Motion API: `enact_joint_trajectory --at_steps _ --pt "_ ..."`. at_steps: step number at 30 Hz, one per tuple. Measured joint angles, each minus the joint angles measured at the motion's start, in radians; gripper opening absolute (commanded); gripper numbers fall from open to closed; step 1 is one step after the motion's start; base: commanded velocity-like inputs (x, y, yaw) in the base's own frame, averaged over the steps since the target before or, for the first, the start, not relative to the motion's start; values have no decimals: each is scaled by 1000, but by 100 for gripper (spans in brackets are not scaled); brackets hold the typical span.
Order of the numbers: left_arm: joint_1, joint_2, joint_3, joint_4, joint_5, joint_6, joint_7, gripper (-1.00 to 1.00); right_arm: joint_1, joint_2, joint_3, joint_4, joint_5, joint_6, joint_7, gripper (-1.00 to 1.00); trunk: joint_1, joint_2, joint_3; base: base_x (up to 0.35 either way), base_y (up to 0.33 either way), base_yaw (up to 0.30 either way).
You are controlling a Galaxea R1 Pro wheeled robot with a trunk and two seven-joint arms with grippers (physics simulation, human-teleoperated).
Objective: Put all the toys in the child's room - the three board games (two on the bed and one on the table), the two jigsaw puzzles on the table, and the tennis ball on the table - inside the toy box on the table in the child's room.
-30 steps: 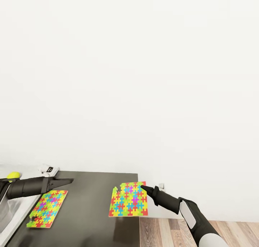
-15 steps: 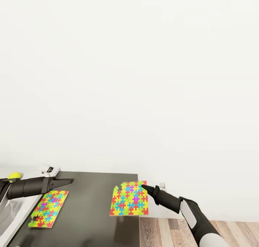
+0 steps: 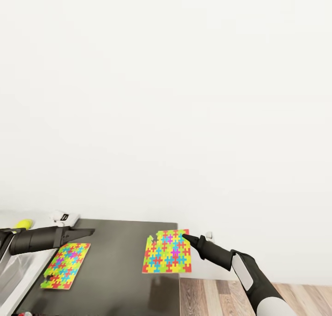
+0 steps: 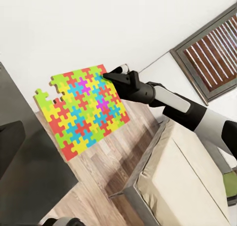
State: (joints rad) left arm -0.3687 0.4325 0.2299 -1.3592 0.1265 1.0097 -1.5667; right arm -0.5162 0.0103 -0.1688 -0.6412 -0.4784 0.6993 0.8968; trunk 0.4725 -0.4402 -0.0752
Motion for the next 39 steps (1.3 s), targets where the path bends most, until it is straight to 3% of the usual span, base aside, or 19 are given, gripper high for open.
enact_joint_trajectory --at_steps 6,39 --pt "0 -2 0 0 0 0 0 100 0 0 1 -23 1 0 -5 -100 -23 42 19 0 0 258" --pt "0 -5 -2 0 -3 -3 0 100 0 0 0 -31 2 -3 -8 -100 -23 42 19 0 0 287"
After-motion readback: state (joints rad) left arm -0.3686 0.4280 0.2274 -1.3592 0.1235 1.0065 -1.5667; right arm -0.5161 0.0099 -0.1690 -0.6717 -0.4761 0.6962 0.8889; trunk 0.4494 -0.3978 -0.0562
